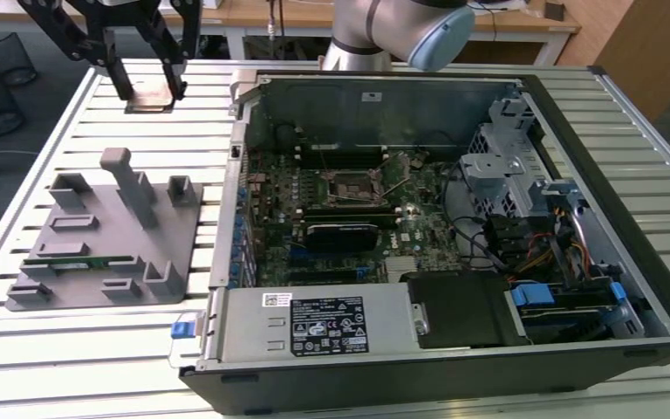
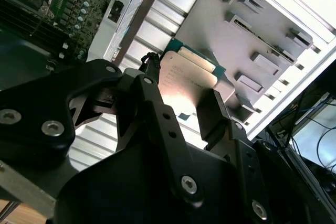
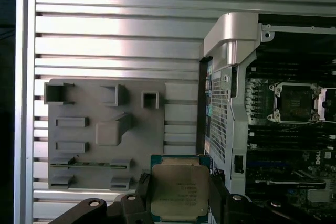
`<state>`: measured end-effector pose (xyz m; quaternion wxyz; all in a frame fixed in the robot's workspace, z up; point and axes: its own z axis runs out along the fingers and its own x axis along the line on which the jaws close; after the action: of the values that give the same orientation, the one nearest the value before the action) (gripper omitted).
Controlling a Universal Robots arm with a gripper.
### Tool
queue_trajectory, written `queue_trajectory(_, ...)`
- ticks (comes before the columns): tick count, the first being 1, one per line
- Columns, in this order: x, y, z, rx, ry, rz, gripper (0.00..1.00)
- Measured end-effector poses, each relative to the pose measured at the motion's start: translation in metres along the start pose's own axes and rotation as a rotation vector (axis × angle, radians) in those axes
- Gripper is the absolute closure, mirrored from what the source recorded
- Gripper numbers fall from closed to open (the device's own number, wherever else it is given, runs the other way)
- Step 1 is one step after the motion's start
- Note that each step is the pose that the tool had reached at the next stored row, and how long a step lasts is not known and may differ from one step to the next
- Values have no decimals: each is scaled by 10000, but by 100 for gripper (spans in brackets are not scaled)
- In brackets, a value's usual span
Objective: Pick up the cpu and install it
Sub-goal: 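Pick up the cpu and move it towards the insertion slot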
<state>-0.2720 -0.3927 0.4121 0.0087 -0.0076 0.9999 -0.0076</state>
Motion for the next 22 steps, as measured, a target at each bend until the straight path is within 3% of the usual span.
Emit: queue_trajectory(22,-135,-2,2,0,0,1,47)
